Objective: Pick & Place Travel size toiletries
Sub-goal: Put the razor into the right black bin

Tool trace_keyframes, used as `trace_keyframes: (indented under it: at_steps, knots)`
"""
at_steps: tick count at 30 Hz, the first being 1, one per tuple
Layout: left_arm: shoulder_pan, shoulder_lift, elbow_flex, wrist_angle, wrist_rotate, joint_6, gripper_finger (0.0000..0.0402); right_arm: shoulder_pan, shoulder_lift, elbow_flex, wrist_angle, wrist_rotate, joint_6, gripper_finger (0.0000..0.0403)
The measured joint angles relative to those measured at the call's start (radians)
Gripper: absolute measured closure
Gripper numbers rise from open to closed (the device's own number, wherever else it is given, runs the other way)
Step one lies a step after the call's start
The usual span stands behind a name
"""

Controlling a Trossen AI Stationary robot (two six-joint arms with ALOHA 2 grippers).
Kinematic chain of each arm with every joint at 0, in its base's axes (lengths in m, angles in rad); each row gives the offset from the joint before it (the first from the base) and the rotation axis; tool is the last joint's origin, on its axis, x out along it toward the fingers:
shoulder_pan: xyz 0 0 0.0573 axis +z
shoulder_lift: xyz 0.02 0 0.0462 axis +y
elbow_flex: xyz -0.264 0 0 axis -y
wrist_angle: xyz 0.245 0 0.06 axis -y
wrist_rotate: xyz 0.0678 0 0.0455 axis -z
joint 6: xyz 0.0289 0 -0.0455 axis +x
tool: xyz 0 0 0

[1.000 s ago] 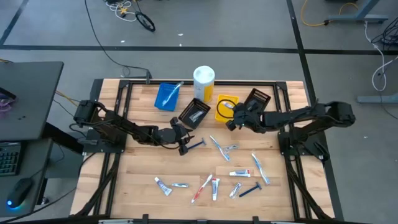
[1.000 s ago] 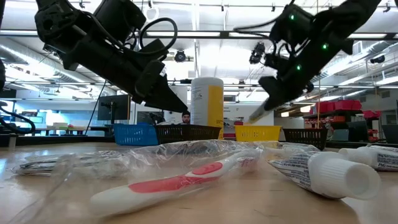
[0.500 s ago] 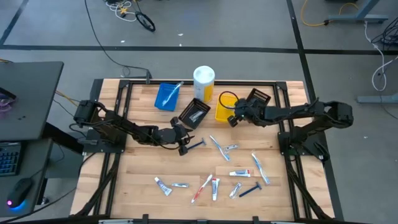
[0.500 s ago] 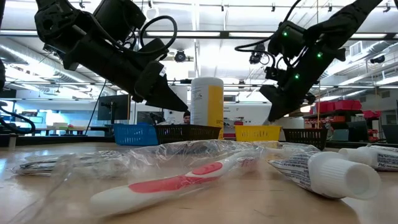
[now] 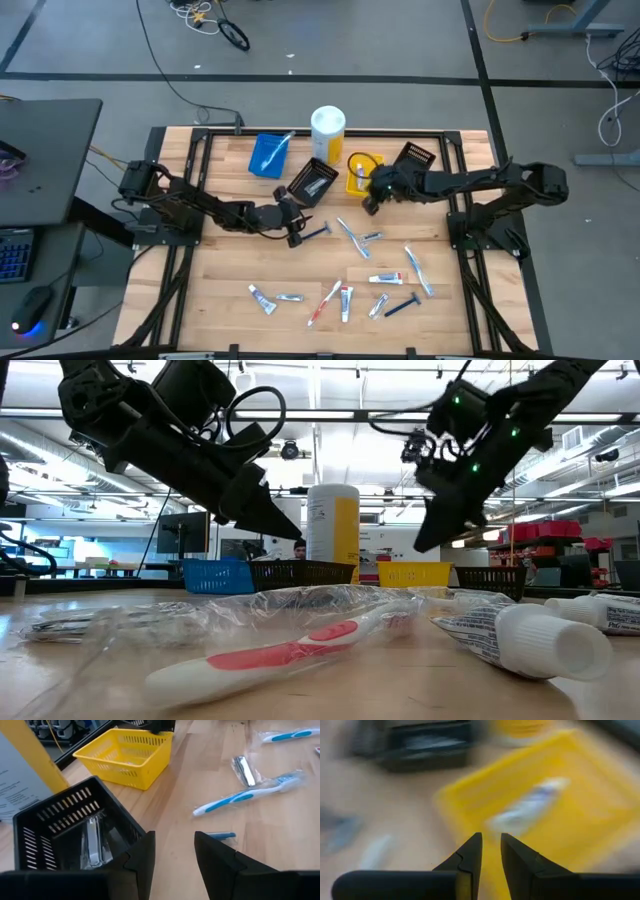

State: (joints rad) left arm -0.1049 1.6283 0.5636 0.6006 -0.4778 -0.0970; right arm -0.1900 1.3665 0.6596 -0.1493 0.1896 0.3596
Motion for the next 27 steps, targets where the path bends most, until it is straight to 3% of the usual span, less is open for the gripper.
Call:
trace_keyframes:
  at_steps: [7, 10, 14, 19, 22, 27]
  knots:
    - [0.010, 0.000, 0.000, -0.005, 0.008, -0.053, 0.0255, 0.190, 0.000, 0.023, 0.001, -0.497, -0.102, 0.0323]
    - [0.010, 0.000, 0.000, -0.005, 0.003, -0.055, 0.0255, 0.309, 0.000, 0.023, -0.007, -0.579, -0.182, 0.0323]
    - [0.010, 0.000, 0.000, -0.005, 0.001, -0.056, 0.0255, 0.453, 0.001, 0.023, -0.014, -0.561, -0.157, 0.0323]
    - [0.011, 0.000, 0.000, -0.005, 0.000, -0.043, 0.0255, 0.611, 0.002, 0.023, -0.031, -0.524, 0.070, 0.0323]
    - [0.018, 0.000, 0.000, -0.005, -0.003, -0.052, 0.0255, 0.709, 0.002, 0.023, -0.035, -0.511, 0.118, 0.0323]
    - [0.025, 0.000, 0.000, -0.005, -0.005, -0.155, 0.0255, 0.878, 0.002, 0.023, -0.093, -0.292, 0.135, 0.0323]
